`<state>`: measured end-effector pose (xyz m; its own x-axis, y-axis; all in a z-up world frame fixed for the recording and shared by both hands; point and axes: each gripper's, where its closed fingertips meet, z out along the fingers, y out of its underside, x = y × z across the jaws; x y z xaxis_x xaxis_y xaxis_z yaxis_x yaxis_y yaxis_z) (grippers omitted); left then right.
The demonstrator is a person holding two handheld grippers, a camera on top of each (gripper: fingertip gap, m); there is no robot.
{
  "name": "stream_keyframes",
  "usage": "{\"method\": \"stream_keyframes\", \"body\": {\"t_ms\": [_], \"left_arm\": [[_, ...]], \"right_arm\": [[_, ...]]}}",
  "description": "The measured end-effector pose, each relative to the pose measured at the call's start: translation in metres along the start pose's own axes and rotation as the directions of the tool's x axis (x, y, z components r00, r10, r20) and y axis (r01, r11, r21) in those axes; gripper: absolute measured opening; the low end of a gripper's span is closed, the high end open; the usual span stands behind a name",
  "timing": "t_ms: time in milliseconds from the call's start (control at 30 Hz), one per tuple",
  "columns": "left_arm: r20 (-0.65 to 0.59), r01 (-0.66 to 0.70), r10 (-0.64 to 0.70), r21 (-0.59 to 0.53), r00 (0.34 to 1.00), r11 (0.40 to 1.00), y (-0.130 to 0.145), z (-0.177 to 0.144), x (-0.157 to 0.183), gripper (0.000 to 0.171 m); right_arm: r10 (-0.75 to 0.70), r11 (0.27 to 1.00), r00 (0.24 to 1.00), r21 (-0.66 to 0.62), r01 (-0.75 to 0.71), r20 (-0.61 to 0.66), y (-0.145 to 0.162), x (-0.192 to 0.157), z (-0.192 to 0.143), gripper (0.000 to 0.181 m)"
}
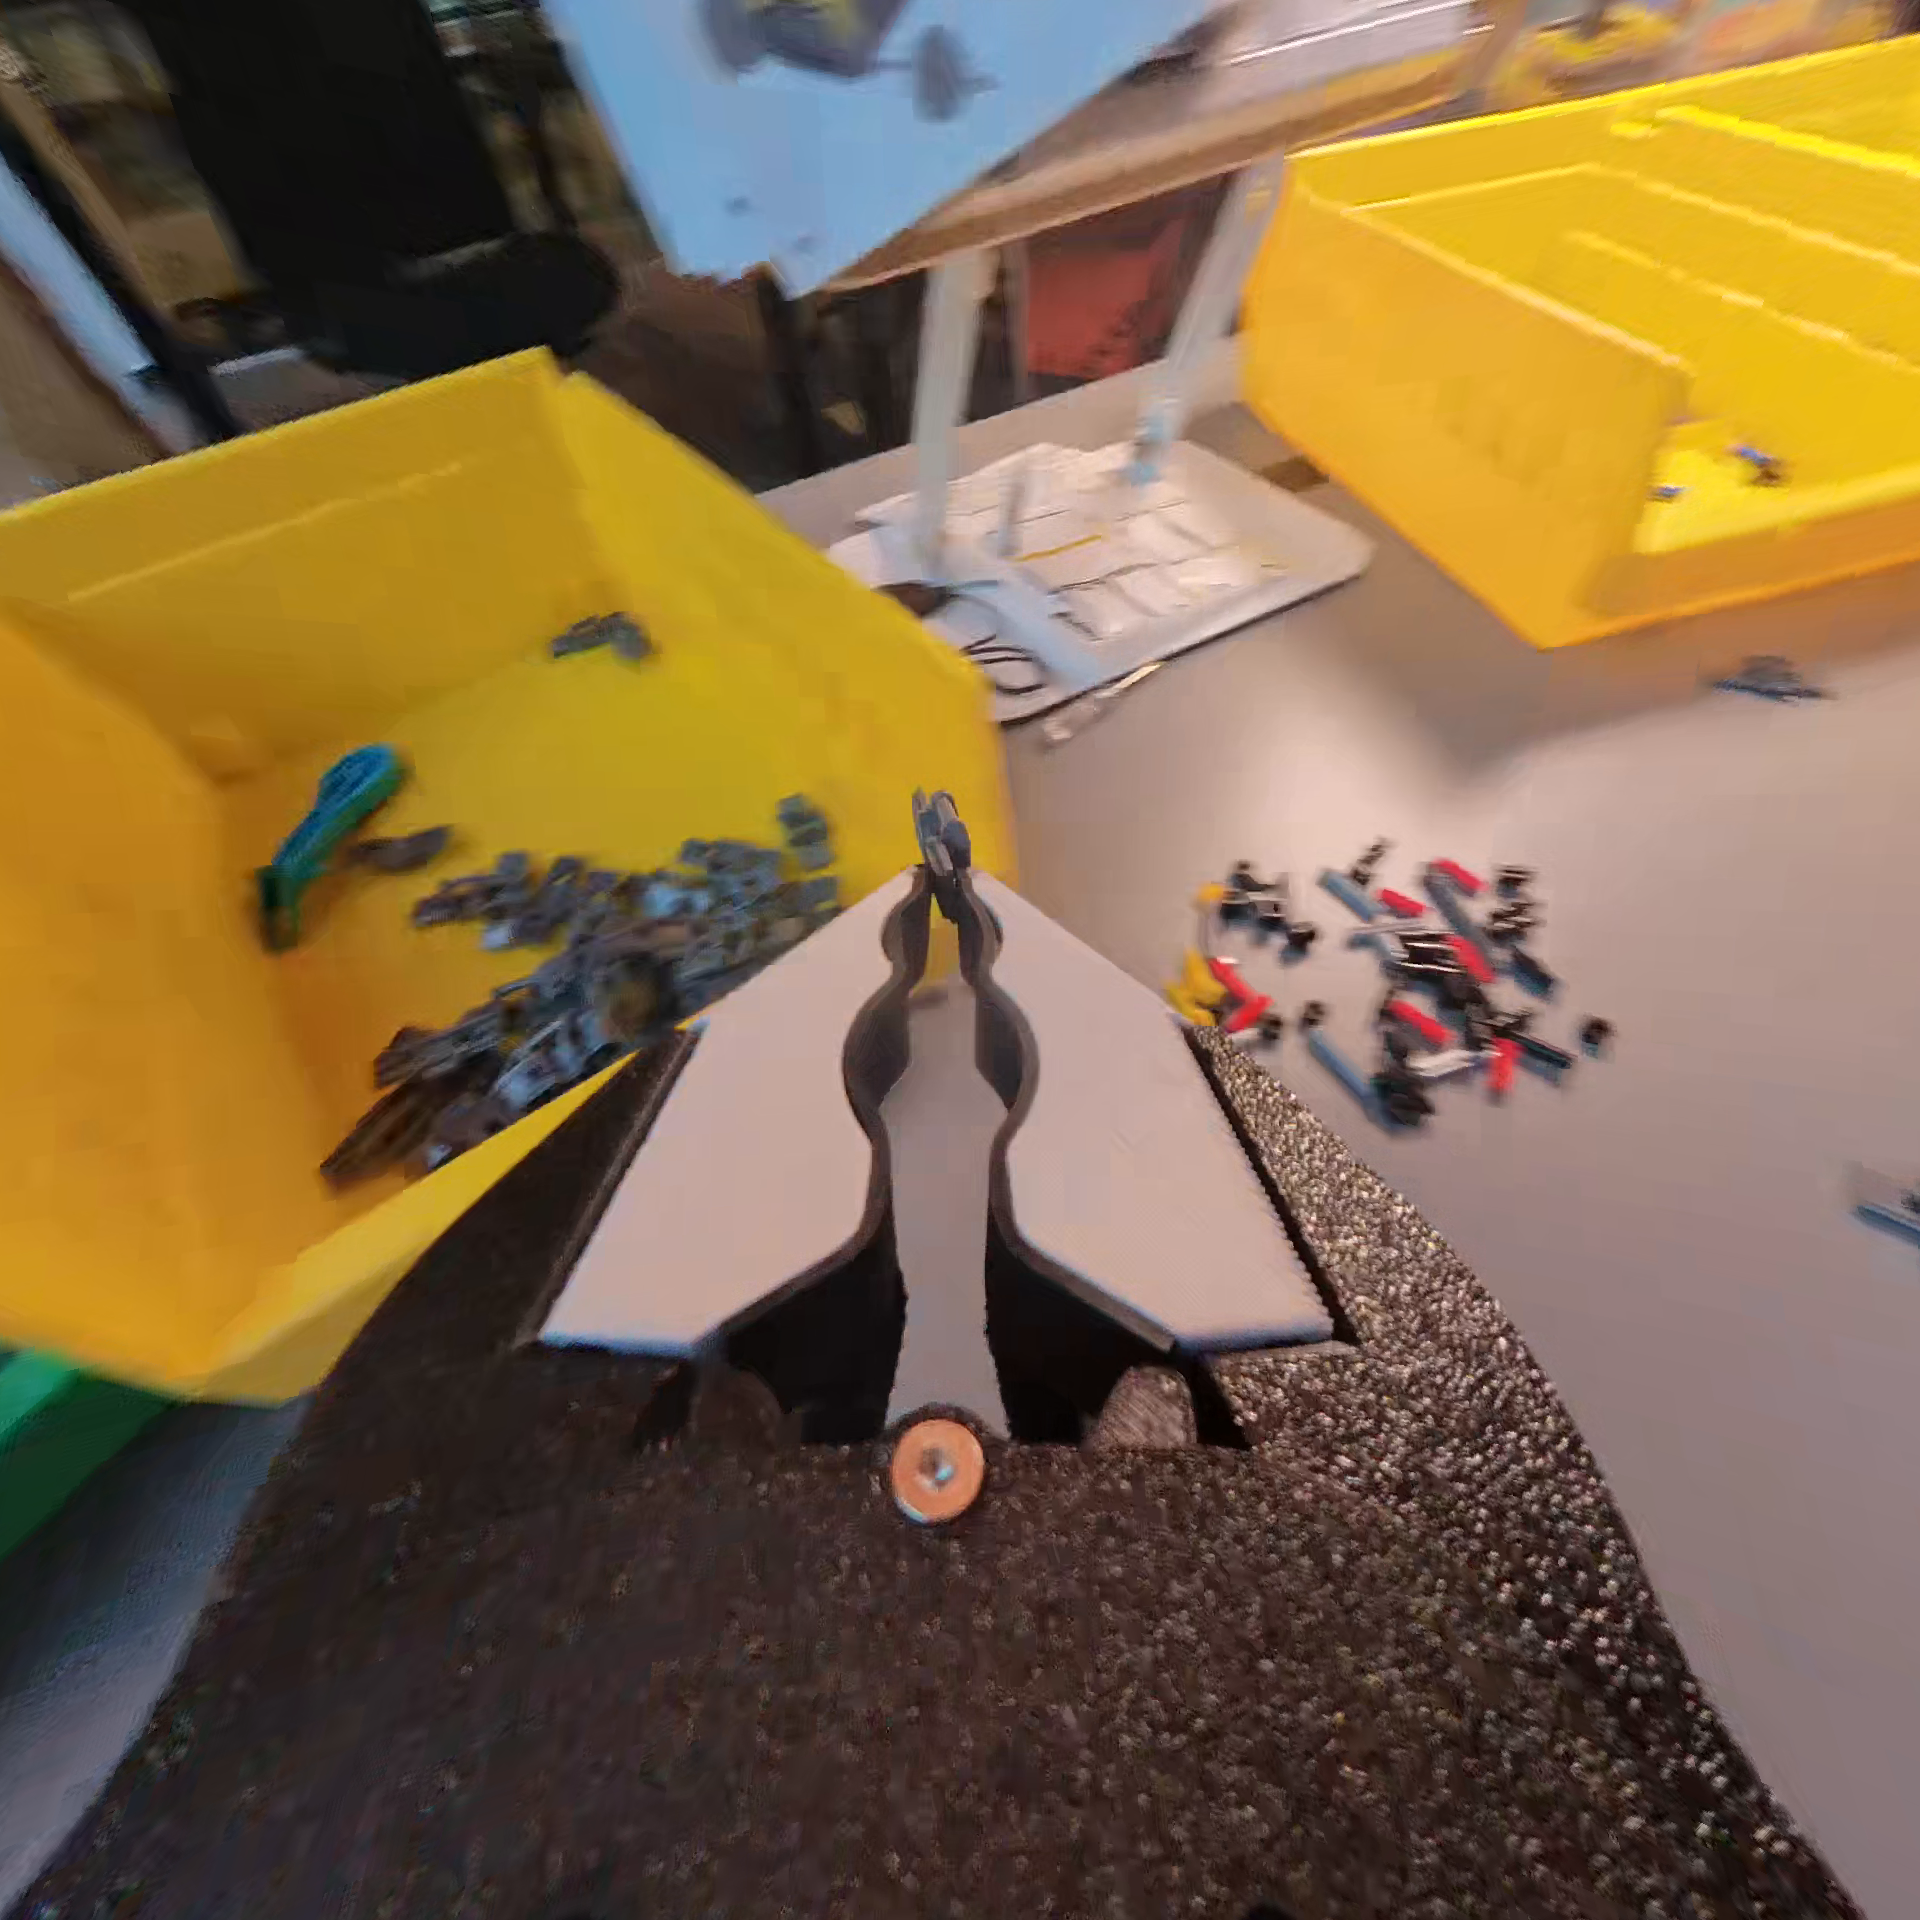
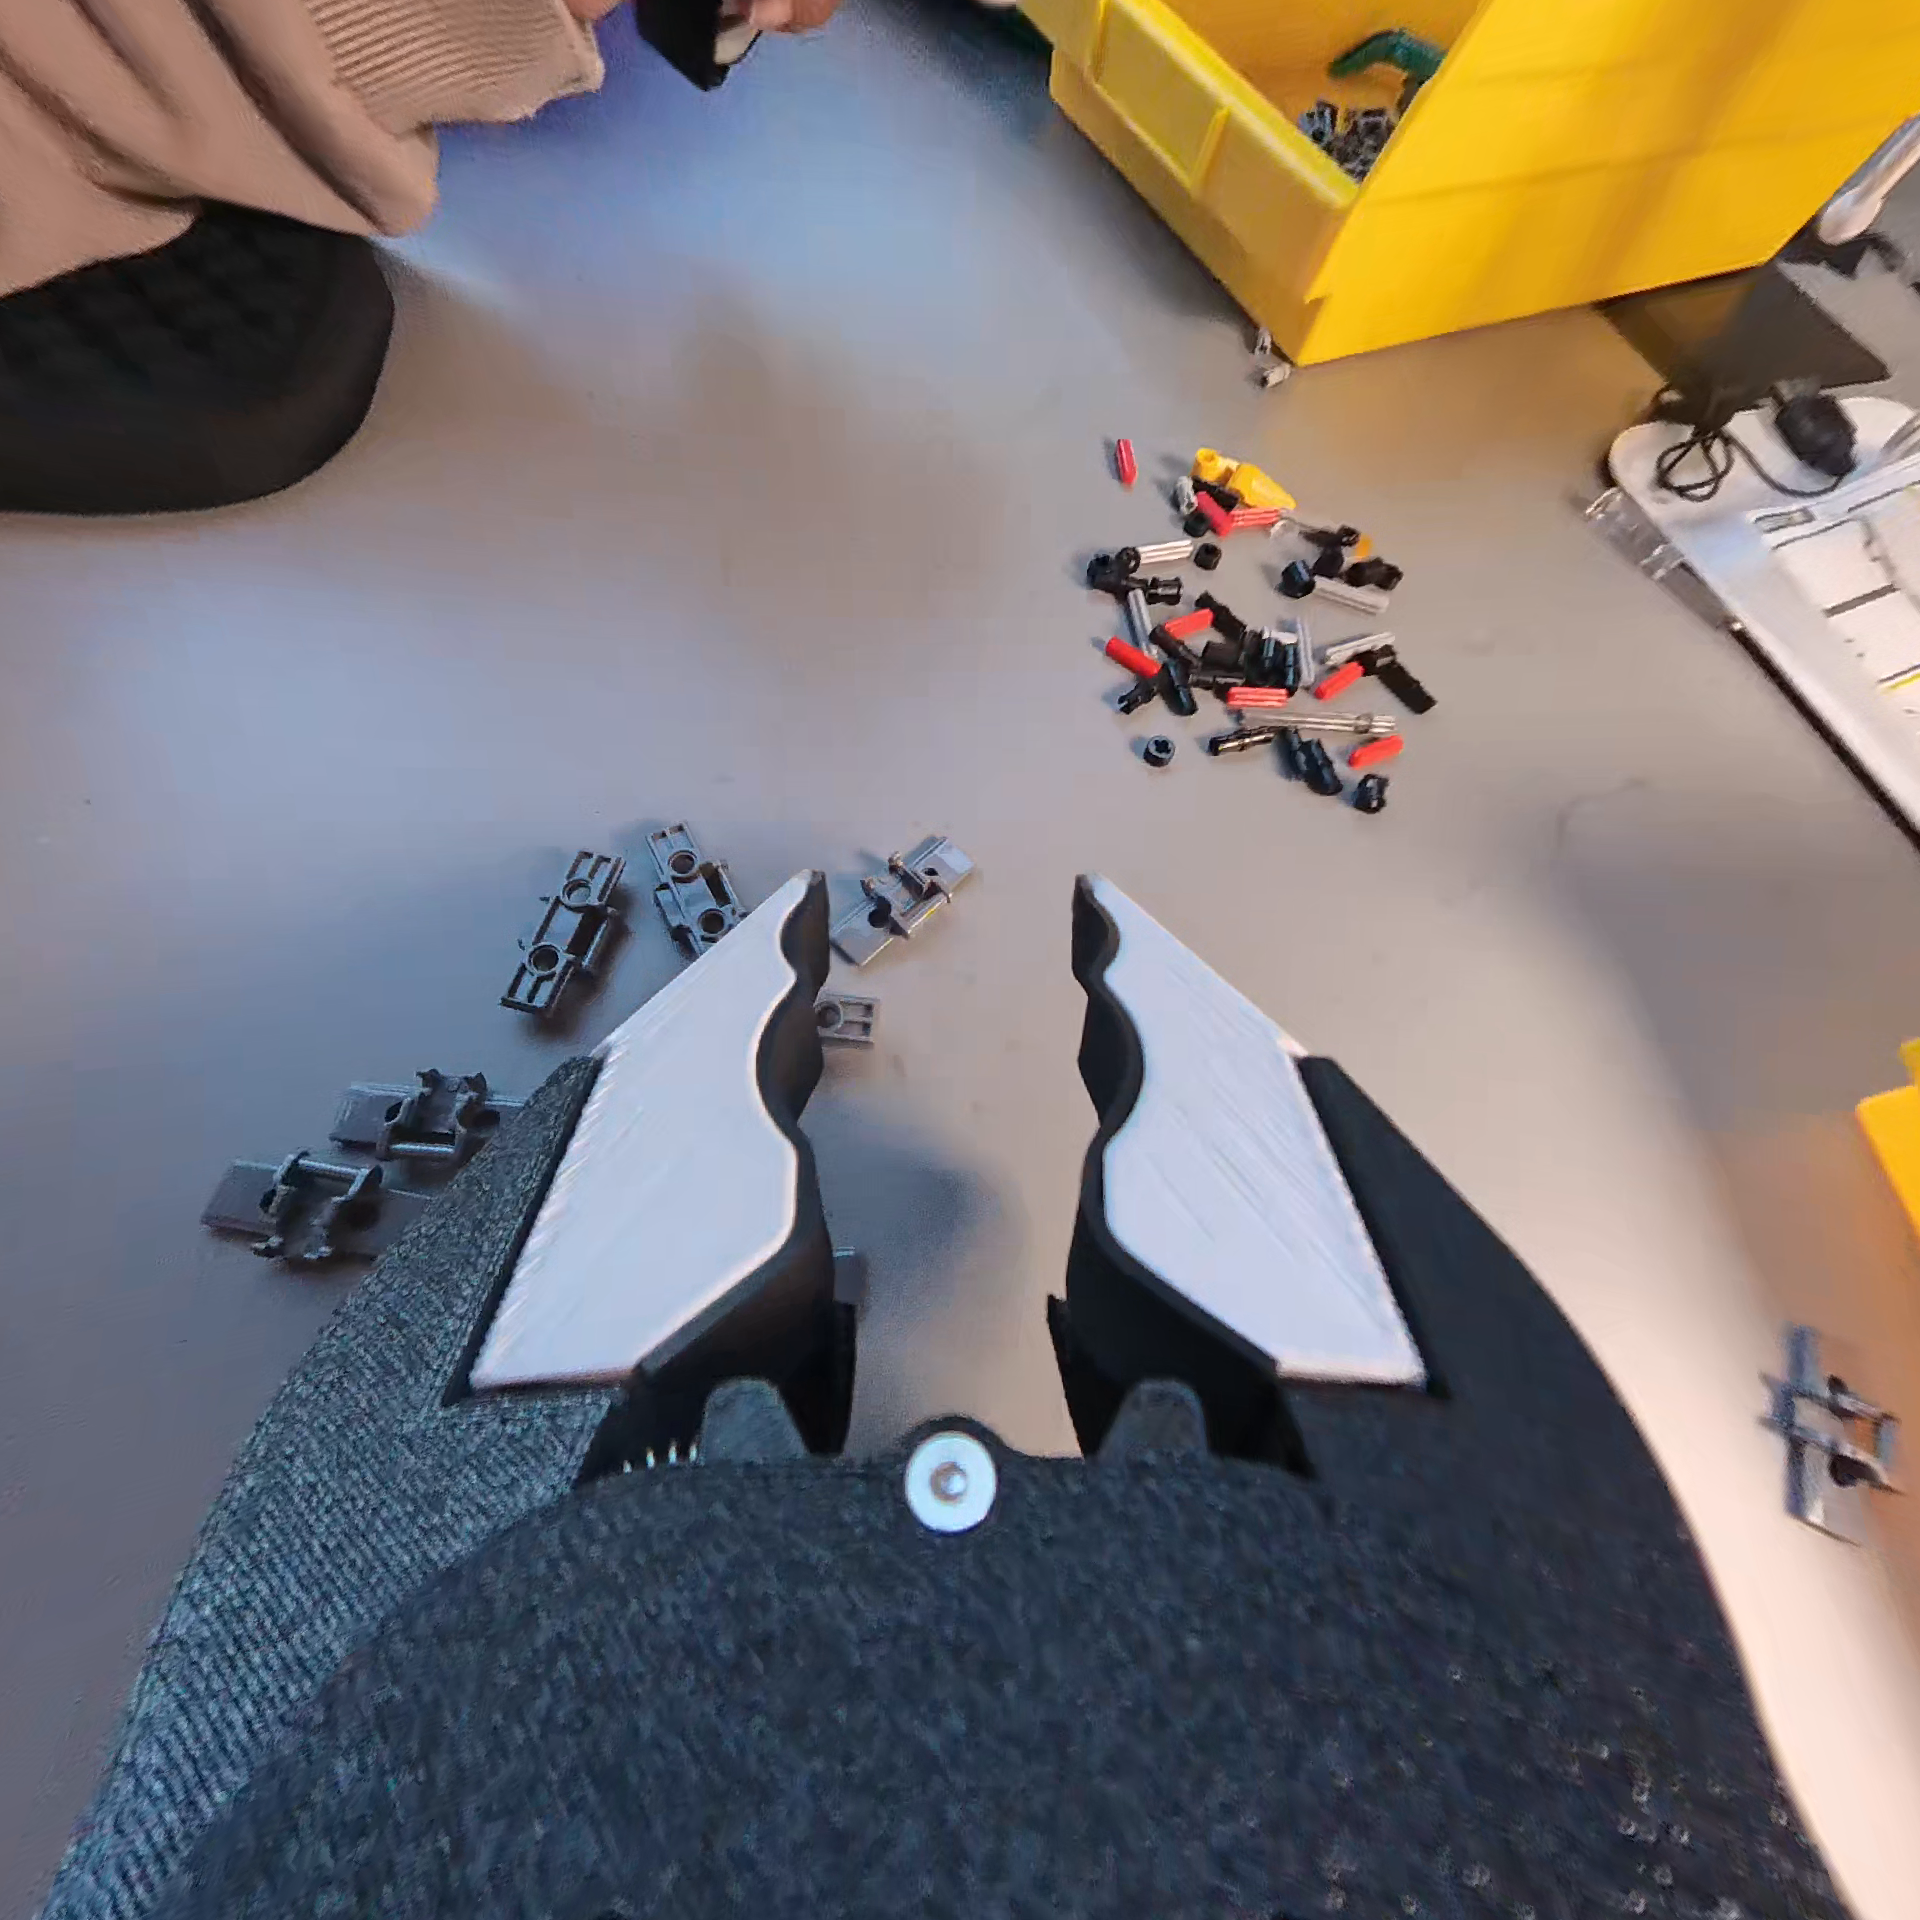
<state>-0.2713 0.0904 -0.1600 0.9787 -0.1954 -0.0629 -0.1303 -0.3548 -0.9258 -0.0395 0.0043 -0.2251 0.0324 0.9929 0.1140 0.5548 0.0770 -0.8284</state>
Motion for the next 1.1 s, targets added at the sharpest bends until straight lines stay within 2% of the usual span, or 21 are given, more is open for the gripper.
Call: {"method": "stream_keyframes", "body": {"t_ms": [67, 133, 233, 267, 367, 433, 467, 533, 567, 633, 700, 833, 900, 967, 1000, 1100], "left_arm": [[0.107, 0.059, -0.054, -0.043, 0.993, 0.997, 0.016, 0.002, -0.033, 0.006], [0.153, 0.108, -0.1, -0.046, 0.983, 0.993, 0.022, 0.002, -0.051, 0.018], [0.16, 0.149, -0.15, 0.017, 0.976, 0.989, 0.01, -0.004, -0.058, 0.03], [0.154, 0.148, -0.152, 0.04, 0.976, 0.988, 0.004, -0.006, -0.057, 0.032], [0.064, 0.117, -0.124, 0.103, 0.99, 0.988, -0.013, -0.01, -0.033, 0.033], [-0.049, 0.089, -0.085, 0.095, 0.995, 0.991, -0.015, -0.01, -0.004, 0.033], [-0.145, 0.076, -0.064, 0.078, 0.987, 0.994, -0.015, -0.009, 0.017, 0.033], [-0.369, 0.072, -0.062, 0.014, 0.927, 0.997, -0.008, -0.011, 0.064, 0.035], [-0.492, 0.069, -0.067, -0.014, 0.868, 0.998, -0.005, -0.015, 0.091, 0.036], [-0.709, 0.05, -0.069, -0.048, 0.701, 0.998, 0.0, -0.032, 0.141, 0.038], [-0.804, 0.008, -0.082, -0.095, 0.589, 0.995, 0.008, -0.043, 0.174, 0.042], [-0.897, 0.0, -0.139, -0.153, 0.42, 0.988, 0.01, -0.061, 0.214, 0.038], [-0.909, -0.018, -0.155, -0.175, 0.387, 0.984, 0.012, -0.066, 0.222, 0.03], [-0.92, -0.037, -0.127, -0.152, 0.37, 0.988, 0.01, -0.072, 0.227, 0.017], [-0.919, -0.038, -0.109, -0.133, 0.38, 0.99, 0.008, -0.072, 0.227, 0.005], [-0.908, -0.014, -0.081, -0.096, 0.412, 0.995, -0.002, -0.07, 0.226, 0.002]], "right_arm": [[0.011, 1.0, 1.0, -0.025, -0.011, 0.002, 0.004, -0.001, 0.002, 0.045], [0.027, 0.998, 1.0, -0.062, -0.027, 0.002, 0.007, -0.002, 0.007, 0.045], [0.052, 0.985, 0.998, -0.161, -0.055, -0.022, 0.015, -0.004, 0.018, 0.044], [0.051, 0.975, 0.998, -0.213, -0.06, -0.046, 0.02, -0.002, 0.021, 0.044], [0.082, 0.965, 0.996, -0.249, -0.086, -0.029, 0.018, -0.008, 0.026, 0.029], [0.066, 0.961, 0.998, -0.267, -0.067, -0.016, 0.018, -0.011, 0.026, 0.022], [0.052, 0.962, 0.999, -0.268, -0.053, -0.011, 0.018, -0.011, 0.026, 0.019], [0.026, 0.97, 1.0, -0.243, -0.026, -0.003, 0.017, -0.012, 0.026, 0.018], [-0.019, 0.976, 1.0, -0.219, 0.018, -0.001, 0.015, -0.012, 0.026, 0.019], [-0.137, 0.983, 0.99, -0.128, 0.131, -0.04, 0.001, -0.009, 0.022, 0.018], [-0.271, 0.962, 0.956, -0.026, 0.27, -0.11, -0.021, -0.008, 0.013, 0.018], [-0.492, 0.849, 0.836, 0.079, 0.523, -0.243, -0.052, -0.016, -0.004, 0.018], [-0.54, 0.801, 0.787, 0.104, 0.589, -0.298, -0.061, -0.019, -0.011, 0.018], [-0.571, 0.77, 0.746, 0.092, 0.631, -0.342, -0.066, -0.018, -0.015, 0.019], [-0.584, 0.758, 0.731, 0.086, 0.647, -0.354, -0.067, -0.018, -0.016, 0.019], [-0.569, 0.745, 0.72, 0.12, 0.656, -0.398, -0.075, -0.016, -0.024, 0.019]]}}
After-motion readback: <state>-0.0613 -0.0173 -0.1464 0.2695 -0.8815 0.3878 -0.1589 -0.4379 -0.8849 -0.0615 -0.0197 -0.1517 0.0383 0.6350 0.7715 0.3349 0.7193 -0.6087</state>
